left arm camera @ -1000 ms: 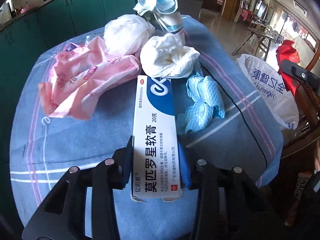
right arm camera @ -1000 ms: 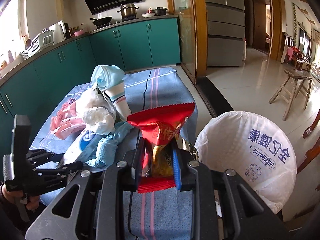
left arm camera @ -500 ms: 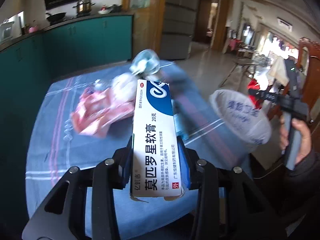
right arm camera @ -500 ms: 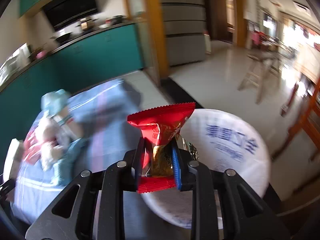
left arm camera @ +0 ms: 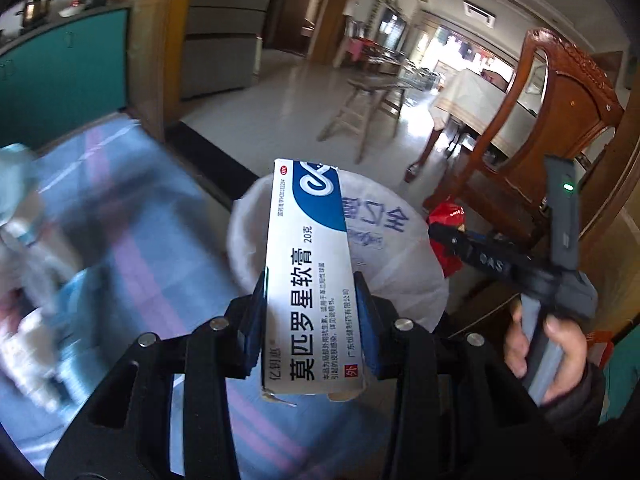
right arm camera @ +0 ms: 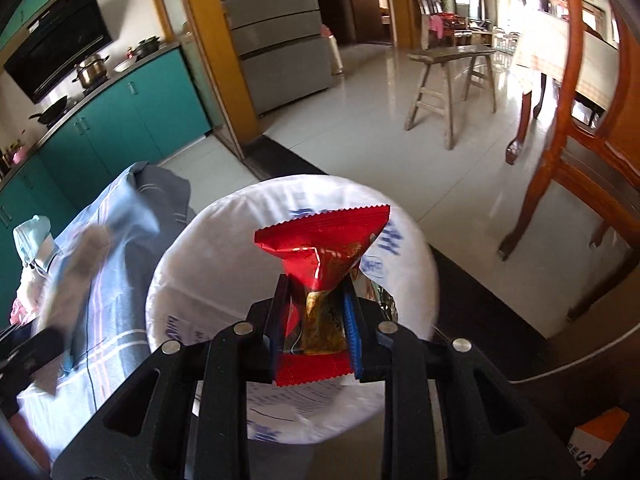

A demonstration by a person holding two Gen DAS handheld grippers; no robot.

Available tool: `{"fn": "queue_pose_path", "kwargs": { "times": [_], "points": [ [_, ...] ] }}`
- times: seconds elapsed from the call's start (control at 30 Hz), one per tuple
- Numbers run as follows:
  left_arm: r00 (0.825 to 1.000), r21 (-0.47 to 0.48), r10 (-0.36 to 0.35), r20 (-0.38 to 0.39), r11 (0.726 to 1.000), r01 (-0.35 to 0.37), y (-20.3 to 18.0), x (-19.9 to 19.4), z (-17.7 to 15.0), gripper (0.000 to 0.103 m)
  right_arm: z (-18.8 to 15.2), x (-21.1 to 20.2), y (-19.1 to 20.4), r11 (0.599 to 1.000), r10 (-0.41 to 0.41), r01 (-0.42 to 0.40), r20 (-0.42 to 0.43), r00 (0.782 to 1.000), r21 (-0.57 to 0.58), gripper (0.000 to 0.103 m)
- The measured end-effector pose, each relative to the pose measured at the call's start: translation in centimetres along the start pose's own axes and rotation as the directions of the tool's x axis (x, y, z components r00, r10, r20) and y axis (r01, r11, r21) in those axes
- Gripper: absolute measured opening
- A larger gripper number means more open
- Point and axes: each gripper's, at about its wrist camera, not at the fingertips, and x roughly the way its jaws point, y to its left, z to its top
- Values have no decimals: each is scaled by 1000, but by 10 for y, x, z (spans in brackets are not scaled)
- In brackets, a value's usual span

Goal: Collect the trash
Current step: 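Drop the red wrapper and white ointment box into the white bin with both grippers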

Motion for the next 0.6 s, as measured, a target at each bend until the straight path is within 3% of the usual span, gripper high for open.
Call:
{"fn": "queue_pose_path", "kwargs": {
  "times": [0.03,0.07,0.1,0.17,0.33,0.4,0.47,0.53,0.6],
  "points": [
    [1000,16,-14,-12,1000,14,-6,14,4,49,-1,-2,-4,1000,1,-1,0,1000,5,26],
    [1000,35,-4,-15,999,5,-14,33,10,67,-3,-3,-9,1000,3,-3,0,1000,8,26],
    [1000,44,22,-7,999,-21,-16,43,10,73,-4,-3,-12,1000,3,-3,-2,1000,6,26],
    [994,67,110,12,992,-111,-23,56,11,77,-6,-4,-11,1000,5,-5,-8,1000,-6,26],
    [985,41,169,20,985,-170,-10,40,-3,86,-4,5,7,998,24,-25,-16,1000,-64,26],
    [967,37,249,52,967,-252,-1,18,-12,87,-3,15,15,996,33,-35,-27,999,-78,26],
    [935,30,343,89,938,-346,10,-8,-20,89,-1,25,26,996,30,-33,-40,999,-85,37],
    [905,9,407,123,911,-411,20,-28,-25,91,3,33,36,997,28,-32,-54,998,-65,63],
    [867,-27,474,156,879,-476,30,-52,-31,92,7,37,43,998,49,-51,-55,997,-35,76]
  ]
}}
